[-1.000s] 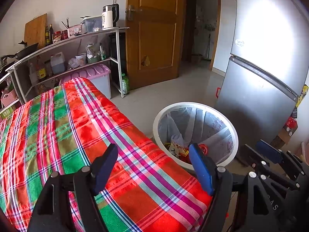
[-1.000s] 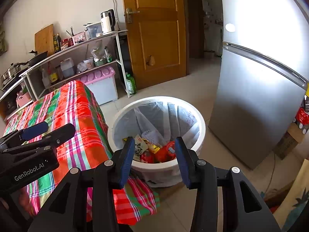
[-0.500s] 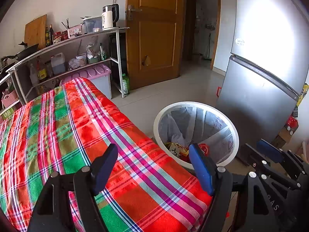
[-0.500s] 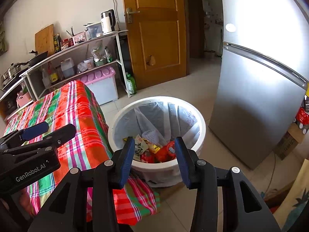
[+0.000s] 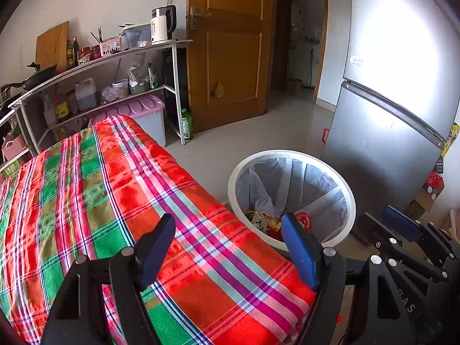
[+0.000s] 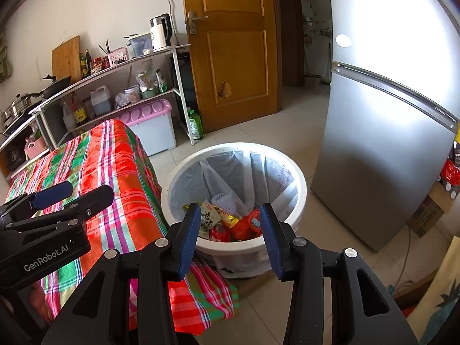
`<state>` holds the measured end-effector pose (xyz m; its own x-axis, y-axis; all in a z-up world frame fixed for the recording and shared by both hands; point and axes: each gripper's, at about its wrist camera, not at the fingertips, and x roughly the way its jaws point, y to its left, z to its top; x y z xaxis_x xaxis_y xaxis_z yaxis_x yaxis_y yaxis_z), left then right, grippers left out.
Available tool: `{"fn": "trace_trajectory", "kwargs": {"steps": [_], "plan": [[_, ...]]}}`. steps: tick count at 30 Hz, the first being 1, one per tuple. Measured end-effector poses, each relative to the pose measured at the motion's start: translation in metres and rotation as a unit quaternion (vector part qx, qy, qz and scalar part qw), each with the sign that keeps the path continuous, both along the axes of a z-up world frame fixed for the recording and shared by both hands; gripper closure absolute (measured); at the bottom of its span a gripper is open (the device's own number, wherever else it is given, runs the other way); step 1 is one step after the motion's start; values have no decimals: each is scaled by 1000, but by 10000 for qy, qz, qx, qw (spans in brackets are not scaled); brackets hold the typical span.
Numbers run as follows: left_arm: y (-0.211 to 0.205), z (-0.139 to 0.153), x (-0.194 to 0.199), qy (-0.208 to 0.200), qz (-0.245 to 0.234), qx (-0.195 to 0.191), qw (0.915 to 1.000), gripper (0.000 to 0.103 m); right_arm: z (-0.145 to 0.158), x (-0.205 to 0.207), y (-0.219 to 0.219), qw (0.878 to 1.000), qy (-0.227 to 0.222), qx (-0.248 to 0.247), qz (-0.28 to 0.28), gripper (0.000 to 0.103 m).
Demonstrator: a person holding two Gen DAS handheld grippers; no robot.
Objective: Collect trash
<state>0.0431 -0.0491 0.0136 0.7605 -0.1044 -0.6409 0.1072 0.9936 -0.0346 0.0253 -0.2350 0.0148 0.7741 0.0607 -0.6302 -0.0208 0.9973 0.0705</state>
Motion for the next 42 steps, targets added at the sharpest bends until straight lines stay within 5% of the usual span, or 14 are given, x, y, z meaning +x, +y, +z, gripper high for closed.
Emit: {"fn": "trace_trajectory", "kwargs": {"steps": [42], "plan": [[0,0,0,21,9,35,10000,25,0,-1,0,10000,4,-4,-5,59]]}}
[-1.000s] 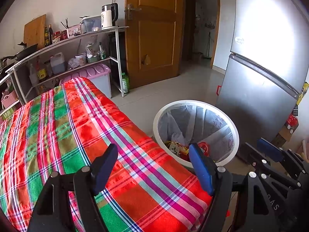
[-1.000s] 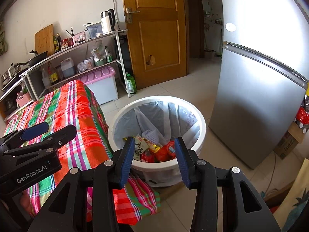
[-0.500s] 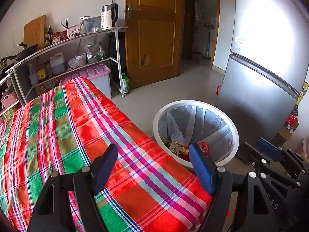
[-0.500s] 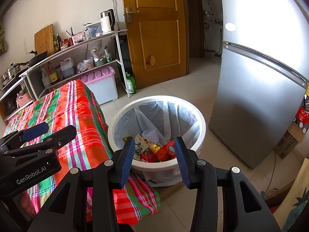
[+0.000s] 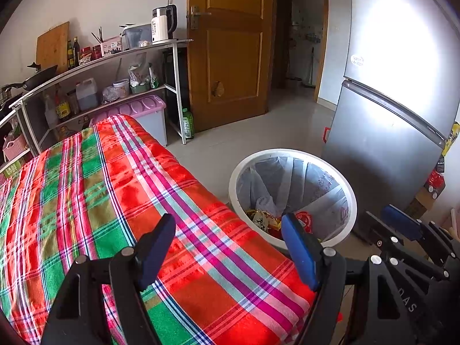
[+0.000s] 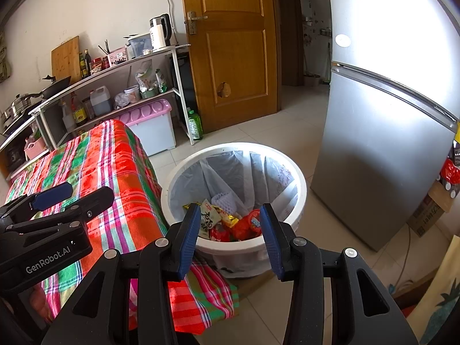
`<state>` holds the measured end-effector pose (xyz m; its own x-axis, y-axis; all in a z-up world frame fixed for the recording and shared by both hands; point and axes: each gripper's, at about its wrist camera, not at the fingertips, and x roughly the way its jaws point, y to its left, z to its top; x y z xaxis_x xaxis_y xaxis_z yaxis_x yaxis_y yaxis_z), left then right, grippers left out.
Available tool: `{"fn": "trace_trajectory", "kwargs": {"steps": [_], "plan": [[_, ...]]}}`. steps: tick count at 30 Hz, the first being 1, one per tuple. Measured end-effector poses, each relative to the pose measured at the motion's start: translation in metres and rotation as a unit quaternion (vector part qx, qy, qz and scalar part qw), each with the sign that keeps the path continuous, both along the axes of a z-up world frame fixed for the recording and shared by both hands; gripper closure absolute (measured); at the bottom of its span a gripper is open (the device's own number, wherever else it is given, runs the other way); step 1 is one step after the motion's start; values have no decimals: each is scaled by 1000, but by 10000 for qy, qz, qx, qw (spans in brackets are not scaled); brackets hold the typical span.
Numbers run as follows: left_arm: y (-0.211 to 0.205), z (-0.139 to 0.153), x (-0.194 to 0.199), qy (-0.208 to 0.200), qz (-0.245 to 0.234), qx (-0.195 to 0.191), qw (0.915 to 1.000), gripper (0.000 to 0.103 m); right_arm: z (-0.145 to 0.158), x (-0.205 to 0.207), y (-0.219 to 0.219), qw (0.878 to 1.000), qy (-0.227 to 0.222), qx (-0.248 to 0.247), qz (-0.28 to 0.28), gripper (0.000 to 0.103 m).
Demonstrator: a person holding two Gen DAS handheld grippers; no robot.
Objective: Collect trash
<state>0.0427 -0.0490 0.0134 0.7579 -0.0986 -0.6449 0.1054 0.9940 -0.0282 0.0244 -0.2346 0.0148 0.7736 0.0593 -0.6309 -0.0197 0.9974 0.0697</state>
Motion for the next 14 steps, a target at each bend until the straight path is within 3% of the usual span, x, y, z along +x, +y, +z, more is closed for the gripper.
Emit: {"fn": "trace_trajectory", "kwargs": {"steps": [14], "plan": [[-2,0,-1,2,-22,2,10000,25,1,0,2,10000,12,-1,-3,59]]}}
